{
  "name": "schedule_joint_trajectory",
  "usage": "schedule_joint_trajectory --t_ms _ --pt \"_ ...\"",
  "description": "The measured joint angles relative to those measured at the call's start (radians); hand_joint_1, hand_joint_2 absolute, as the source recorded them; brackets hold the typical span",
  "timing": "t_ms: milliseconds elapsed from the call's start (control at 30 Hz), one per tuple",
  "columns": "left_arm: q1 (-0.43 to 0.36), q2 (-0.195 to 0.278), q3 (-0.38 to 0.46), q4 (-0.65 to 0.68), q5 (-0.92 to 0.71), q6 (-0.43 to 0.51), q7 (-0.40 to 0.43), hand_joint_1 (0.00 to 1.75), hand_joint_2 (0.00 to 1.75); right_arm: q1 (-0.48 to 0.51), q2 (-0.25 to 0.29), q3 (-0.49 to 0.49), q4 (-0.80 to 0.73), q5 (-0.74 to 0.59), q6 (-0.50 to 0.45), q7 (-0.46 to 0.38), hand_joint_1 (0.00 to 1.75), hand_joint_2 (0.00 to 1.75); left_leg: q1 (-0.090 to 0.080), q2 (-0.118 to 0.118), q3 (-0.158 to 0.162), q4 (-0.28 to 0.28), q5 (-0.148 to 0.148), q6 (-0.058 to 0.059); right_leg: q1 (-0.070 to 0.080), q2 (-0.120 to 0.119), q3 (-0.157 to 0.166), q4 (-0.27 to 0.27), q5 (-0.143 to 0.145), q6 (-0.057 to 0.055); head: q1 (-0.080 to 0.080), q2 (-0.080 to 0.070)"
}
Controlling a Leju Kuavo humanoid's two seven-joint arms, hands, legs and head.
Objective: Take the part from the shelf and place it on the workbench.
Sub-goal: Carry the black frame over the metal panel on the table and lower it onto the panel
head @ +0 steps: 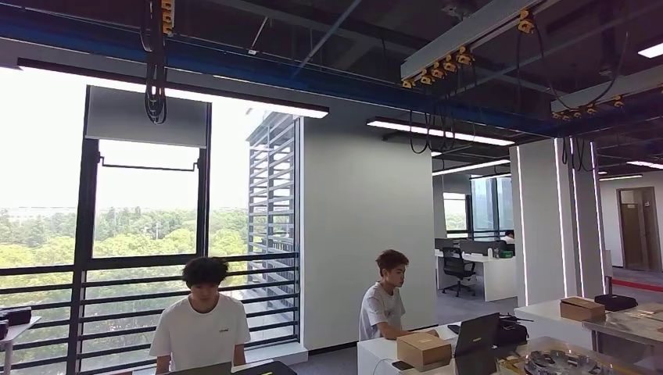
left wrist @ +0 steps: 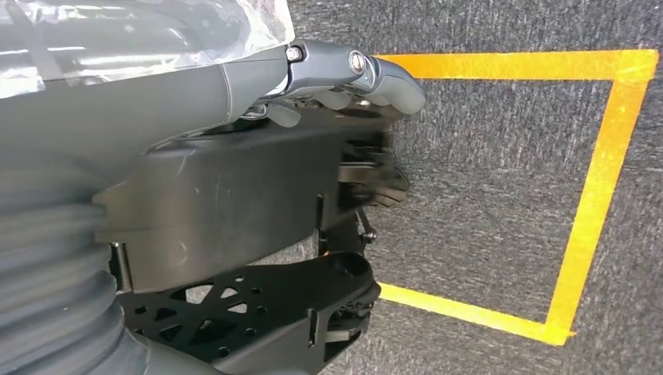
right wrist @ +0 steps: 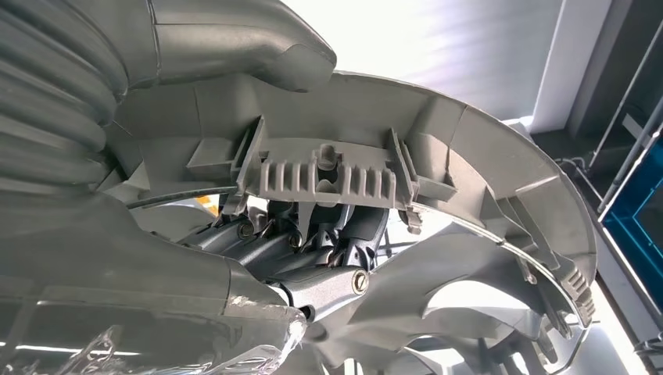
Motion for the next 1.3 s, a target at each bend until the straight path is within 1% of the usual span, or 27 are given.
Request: schedule_joint_trajectory --t_ms 33,67,100,133,200,233,267,333,400,433,467,533,567,600,633,700,733,767,867,967,1033,1100,1133,1167,1233,1267,1300 --pt "0.0 0.0 0.0 0.0 0.0 0.0 0.0 0.0 1.75 0.0 0.0 0.0 0.0 -0.001 0.0 0.0 1.75 1.75 0.003 0.0 -0.04 0.065 -0.019 -0.004 0.0 0.0 0.004 0.0 -0.004 -0.001 0.001 0.0" --pt "0.0 0.0 0.0 0.0 0.001 0.0 0.0 0.0 1.75 0.0 0.0 0.0 0.001 -0.002 0.0 0.0 1.75 1.75 0.004 0.0 -0.072 0.109 -0.021 -0.006 0.0 0.0 0.01 0.0 -0.009 -0.001 0.002 0.0" --pt "0.0 0.0 0.0 0.0 0.001 0.0 0.0 0.0 1.75 0.0 0.0 0.001 0.002 -0.003 0.0 0.0 1.75 1.75 0.005 0.0 -0.089 0.118 -0.002 -0.006 0.001 0.001 0.017 0.0 -0.015 0.0 0.003 0.0" --pt "0.0 0.0 0.0 0.0 0.001 0.0 0.0 0.0 1.75 0.0 0.0 0.001 0.002 -0.003 0.0 0.0 1.75 1.75 0.005 0.0 -0.088 0.089 0.036 -0.004 0.001 0.002 0.027 0.0 -0.022 0.001 0.004 0.0" --pt "0.001 0.0 0.0 0.0 0.001 0.0 0.001 0.0 1.75 0.0 0.0 0.001 0.003 -0.004 0.0 0.0 1.75 1.75 0.002 0.0 -0.053 -0.027 0.128 0.007 0.002 0.004 0.049 -0.001 -0.036 0.006 0.004 0.0" --pt "0.001 0.001 0.0 0.0 0.001 0.0 0.001 0.0 1.75 -0.001 0.0 0.001 0.003 -0.004 0.001 -0.001 1.75 1.75 -0.002 -0.001 -0.035 -0.075 0.153 0.014 0.003 0.004 0.056 -0.001 -0.043 0.01 0.005 0.0" --pt "0.001 0.001 0.0 0.0 0.001 0.0 0.001 0.0 1.75 -0.002 0.0 0.001 0.003 -0.005 0.001 -0.001 1.75 1.75 -0.005 -0.001 -0.021 -0.106 0.16 0.02 0.003 0.005 0.059 -0.002 -0.047 0.015 0.005 0.0" --pt "0.002 0.001 0.0 0.0 0.001 0.0 0.001 0.0 1.75 -0.004 0.0 0.001 0.004 -0.006 0.002 -0.001 1.75 1.75 -0.009 -0.001 -0.01 -0.127 0.147 0.03 0.003 0.005 0.057 -0.005 -0.049 0.027 0.004 0.0" --pt "0.002 0.001 0.0 0.0 0.001 0.001 0.0 0.0 1.75 -0.006 0.0 0.001 0.004 -0.008 0.003 -0.001 1.75 1.75 -0.005 -0.002 -0.001 -0.145 0.143 0.04 0.002 0.002 0.054 0.0 -0.057 0.039 0.002 0.0" --pt "0.002 0.0 0.0 0.0 0.001 0.0 0.0 0.0 1.75 -0.008 0.0 0.001 0.004 -0.009 0.004 -0.001 1.75 1.75 -0.002 -0.002 0.004 -0.152 0.143 0.045 0.002 0.001 0.044 0.022 -0.069 0.043 0.001 0.0" --pt "0.002 0.0 0.0 0.0 0.001 0.0 0.0 0.0 1.75 -0.01 0.0 0.002 0.004 -0.01 0.005 -0.001 1.75 1.75 0.001 -0.002 0.009 -0.157 0.142 0.049 0.001 0.001 0.019 0.069 -0.09 0.047 -0.001 0.0" --pt "0.002 0.0 0.0 0.0 0.001 0.0 -0.001 0.0 1.75 -0.012 0.0 0.002 0.004 -0.014 0.006 -0.002 1.75 1.75 0.001 -0.001 0.015 -0.158 0.135 0.055 0.0 0.001 -0.062 0.206 -0.137 0.052 -0.006 0.0" --pt "0.002 0.0 0.0 0.0 0.002 0.0 0.0 0.0 1.75 -0.012 0.0 0.003 0.005 -0.016 0.005 -0.002 1.75 1.75 0.001 -0.001 0.02 -0.157 0.131 0.057 0.0 0.001 -0.1 0.261 -0.145 0.054 -0.007 0.0" --pt "0.003 0.0 0.0 0.0 0.003 0.0 0.0 0.0 1.75 -0.012 0.0 0.003 0.005 -0.018 0.005 -0.001 1.75 1.75 0.0 -0.002 0.026 -0.157 0.126 0.057 0.0 0.001 -0.122 0.282 -0.133 0.055 -0.008 0.0" --pt "0.003 0.0 0.0 0.0 0.004 0.0 0.0 0.0 1.75 -0.012 0.0 0.003 0.006 -0.02 0.004 -0.001 1.75 1.75 0.0 -0.003 0.034 -0.156 0.12 0.055 0.0 0.001 -0.124 0.262 -0.1 0.055 -0.009 0.0" --pt "0.003 0.0 0.0 0.0 0.005 0.0 -0.001 0.0 1.75 -0.014 0.0 0.004 0.006 -0.022 0.005 -0.001 1.75 1.75 0.0 -0.004 0.054 -0.155 0.105 0.05 0.0 0.001 -0.086 0.142 -0.008 0.051 -0.01 0.0" --pt "0.003 0.0 0.0 0.0 0.006 0.0 -0.001 0.0 1.75 -0.015 0.0 0.005 0.007 -0.023 0.006 -0.001 1.75 1.75 -0.001 -0.004 0.06 -0.154 0.098 0.046 0.001 0.0 -0.064 0.089 0.02 0.049 -0.01 0.0" --pt "0.003 0.0 0.0 0.001 0.006 0.0 0.0 0.0 1.75 -0.017 0.0 0.005 0.007 -0.024 0.006 -0.001 1.75 1.75 -0.003 -0.004 0.062 -0.152 0.092 0.042 0.002 0.0 -0.046 0.049 0.031 0.047 -0.009 0.0" --pt "0.002 0.0 0.001 0.001 0.01 -0.001 0.0 0.0 1.75 -0.021 0.0 0.006 0.008 -0.026 0.006 -0.002 1.75 1.75 -0.006 -0.002 0.062 -0.153 0.082 0.028 0.006 0.003 -0.028 0.021 0.013 0.033 -0.007 0.0" --pt "0.001 0.001 0.0 0.001 0.011 -0.001 0.001 0.0 1.75 -0.025 0.002 0.006 0.008 -0.027 0.006 -0.002 1.75 1.75 -0.005 -0.001 0.061 -0.13 0.059 0.011 0.0 0.004 -0.018 0.013 0.006 0.016 -0.004 0.0" --pt "0.001 0.001 0.001 0.001 0.012 -0.001 0.001 0.0 1.75 -0.027 0.003 0.006 0.008 -0.028 0.006 -0.002 1.75 1.75 -0.002 -0.001 0.013 -0.03 0.01 0.001 -0.003 0.002 -0.009 0.01 0.0 0.007 -0.001 0.0" --pt "0.001 0.001 0.001 0.001 0.013 -0.001 0.001 0.0 1.75 -0.027 0.004 0.007 0.008 -0.029 0.005 -0.002 1.75 1.75 0.001 -0.001 -0.063 0.097 -0.029 -0.004 -0.002 0.0 -0.001 0.01 -0.008 0.004 0.001 0.0" --pt "0.001 0.001 0.001 0.001 0.014 -0.001 0.001 0.0 1.75 -0.027 0.004 0.007 0.008 -0.029 0.004 -0.002 1.75 1.75 0.002 -0.001 -0.088 0.127 -0.023 -0.004 -0.002 0.001 0.004 0.01 -0.013 0.004 0.002 0.0" --pt "0.001 0.001 0.001 0.001 0.014 -0.001 0.001 0.0 1.75 -0.027 0.004 0.007 0.008 -0.03 0.004 -0.002 1.75 1.75 0.002 -0.001 -0.095 0.118 0.004 -0.002 -0.001 0.002 0.011 0.01 -0.019 0.004 0.003 0.0" --pt "0.001 0.001 0.001 0.001 0.014 -0.001 0.001 0.0 1.75 -0.028 0.004 0.007 0.008 -0.031 0.003 -0.002 1.75 1.75 0.0 -0.001 -0.063 0.008 0.095 0.007 -0.001 0.004 0.031 0.01 -0.032 0.008 0.004 0.0" --pt "0.002 0.002 0.001 0.002 0.014 -0.001 0.001 0.0 1.75 -0.029 0.005 0.008 0.009 -0.031 0.003 -0.002 1.75 1.75 -0.003 -0.001 -0.042 -0.048 0.129 0.014 0.0 0.005 0.039 0.009 -0.038 0.011 0.004 0.0" --pt "0.002 0.002 0.001 0.002 0.014 -0.001 0.001 0.0 1.75 -0.03 0.005 0.007 0.009 -0.031 0.002 -0.003 1.75 1.75 -0.006 -0.002 -0.026 -0.09 0.147 0.021 0.001 0.006 0.044 0.009 -0.043 0.016 0.004 0.0"
